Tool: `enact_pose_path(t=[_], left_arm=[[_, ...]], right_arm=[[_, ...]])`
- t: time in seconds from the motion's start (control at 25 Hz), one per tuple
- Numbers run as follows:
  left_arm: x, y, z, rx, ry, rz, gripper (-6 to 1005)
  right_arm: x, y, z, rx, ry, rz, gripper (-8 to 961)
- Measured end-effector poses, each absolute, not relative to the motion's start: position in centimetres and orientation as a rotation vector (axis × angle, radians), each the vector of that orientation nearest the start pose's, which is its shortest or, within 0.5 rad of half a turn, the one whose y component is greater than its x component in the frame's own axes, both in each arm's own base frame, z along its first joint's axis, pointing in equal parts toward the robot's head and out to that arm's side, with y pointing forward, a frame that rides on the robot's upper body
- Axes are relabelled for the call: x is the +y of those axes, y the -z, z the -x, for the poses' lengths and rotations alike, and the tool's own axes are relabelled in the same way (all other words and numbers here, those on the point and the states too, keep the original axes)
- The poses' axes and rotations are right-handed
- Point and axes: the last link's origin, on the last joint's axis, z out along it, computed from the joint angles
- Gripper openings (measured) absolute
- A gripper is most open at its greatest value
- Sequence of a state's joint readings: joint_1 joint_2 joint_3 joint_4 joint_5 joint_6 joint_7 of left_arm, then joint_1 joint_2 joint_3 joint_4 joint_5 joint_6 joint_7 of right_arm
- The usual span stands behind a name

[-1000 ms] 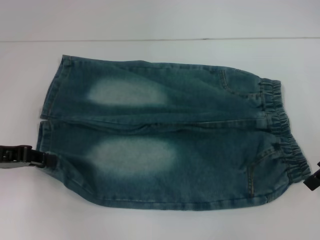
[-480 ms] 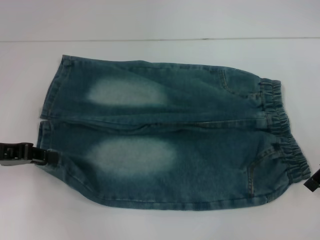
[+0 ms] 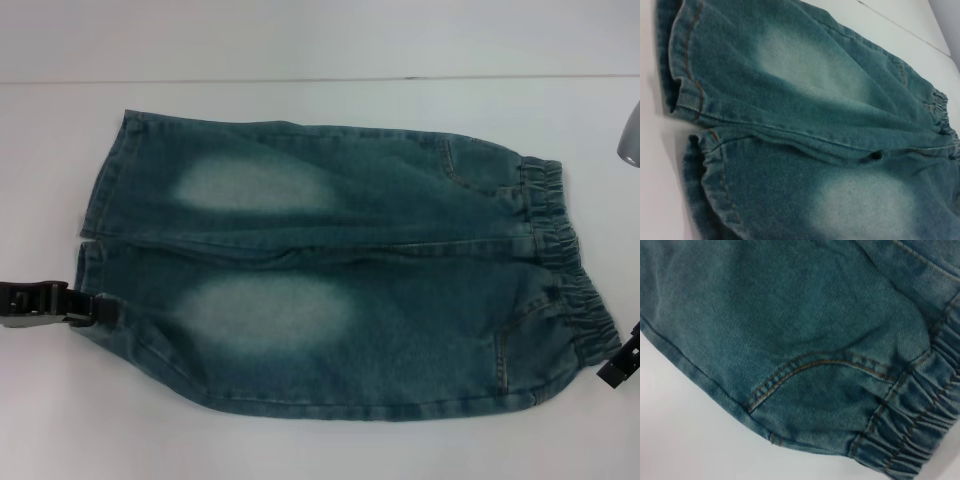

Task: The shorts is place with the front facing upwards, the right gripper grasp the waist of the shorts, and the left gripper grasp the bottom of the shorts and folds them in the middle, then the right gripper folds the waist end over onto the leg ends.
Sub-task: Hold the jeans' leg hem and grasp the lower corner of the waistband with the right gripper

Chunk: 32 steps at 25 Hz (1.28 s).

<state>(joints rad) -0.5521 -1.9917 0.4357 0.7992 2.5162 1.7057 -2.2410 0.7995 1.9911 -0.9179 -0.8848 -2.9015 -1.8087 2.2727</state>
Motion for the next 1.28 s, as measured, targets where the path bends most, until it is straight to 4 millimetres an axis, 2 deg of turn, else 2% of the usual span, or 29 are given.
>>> enact_pose_path(t=[1.28], left_arm=[[31.3,-5.9,32.0,-1.806,0.315,2.341,27]], right_arm=[[35.6,-3.2,-25.8,1.257,0.856,2.614,941]])
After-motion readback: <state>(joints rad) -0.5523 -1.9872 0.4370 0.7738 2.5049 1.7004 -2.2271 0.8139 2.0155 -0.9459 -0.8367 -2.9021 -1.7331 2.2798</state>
